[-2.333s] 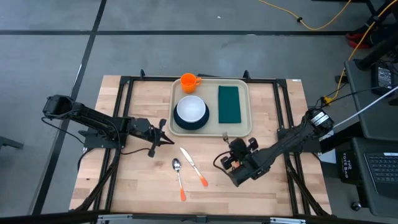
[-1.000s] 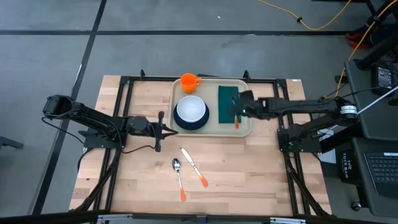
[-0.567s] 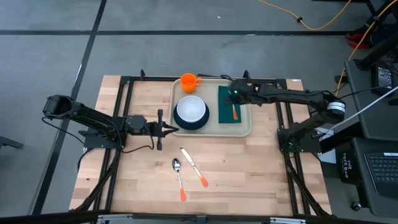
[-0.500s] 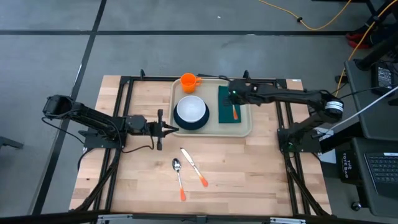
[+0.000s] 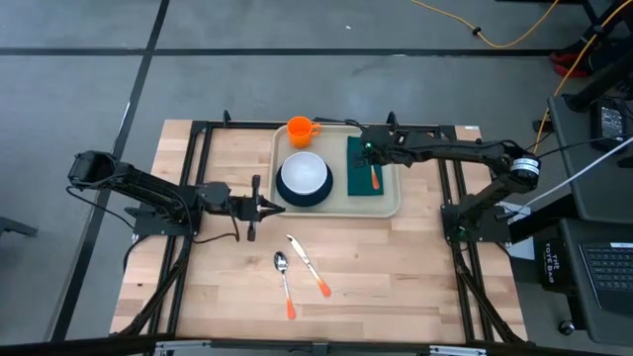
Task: Set up tray
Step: Put the orange fork on top of the dark green napkin on the gray tray
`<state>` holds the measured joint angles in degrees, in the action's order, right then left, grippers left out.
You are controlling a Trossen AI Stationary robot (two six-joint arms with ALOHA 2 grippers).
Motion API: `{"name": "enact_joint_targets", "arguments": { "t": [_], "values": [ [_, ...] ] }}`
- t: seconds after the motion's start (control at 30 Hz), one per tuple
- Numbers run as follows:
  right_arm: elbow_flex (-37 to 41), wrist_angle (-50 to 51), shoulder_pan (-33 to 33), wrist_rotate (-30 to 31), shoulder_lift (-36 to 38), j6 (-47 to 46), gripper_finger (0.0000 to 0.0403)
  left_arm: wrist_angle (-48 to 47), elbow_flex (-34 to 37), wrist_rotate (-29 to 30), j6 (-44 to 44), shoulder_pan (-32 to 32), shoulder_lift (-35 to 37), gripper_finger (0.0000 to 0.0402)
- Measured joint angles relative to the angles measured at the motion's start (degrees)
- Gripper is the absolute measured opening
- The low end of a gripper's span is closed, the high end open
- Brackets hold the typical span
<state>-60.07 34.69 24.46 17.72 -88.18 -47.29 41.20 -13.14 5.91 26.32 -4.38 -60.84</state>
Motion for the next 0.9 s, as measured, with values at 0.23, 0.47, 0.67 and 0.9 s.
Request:
{"name": "enact_joint_targets", "arguments": {
  "t": [0.23, 0.47, 0.67, 0.9],
  "values": [
    [0.0, 0.0, 1.0, -1.4, 0.0, -1.3, 0.0014, 1.0, 0.0, 0.0, 1.0, 1.1, 0.0, 0.0001],
    [-0.3, 0.4, 1.0, -2.8, 0.0, -3.5, 0.0014, 0.8, 0.0, 0.0, 1.0, 4.1, 0.0, 0.0002],
    [-6.0, 2.8, 0.9, -2.5, -2.0, -4.0, 0.0014, -0.7, 0.0, 0.0, -0.9, 5.3, 0.0, 0.0004],
    [-15.4, 13.3, 1.0, -2.2, -11.2, -6.2, 0.0014, -2.5, 0.0, 0.0, -1.2, 5.3, 0.0, 0.0003]
  ]
}}
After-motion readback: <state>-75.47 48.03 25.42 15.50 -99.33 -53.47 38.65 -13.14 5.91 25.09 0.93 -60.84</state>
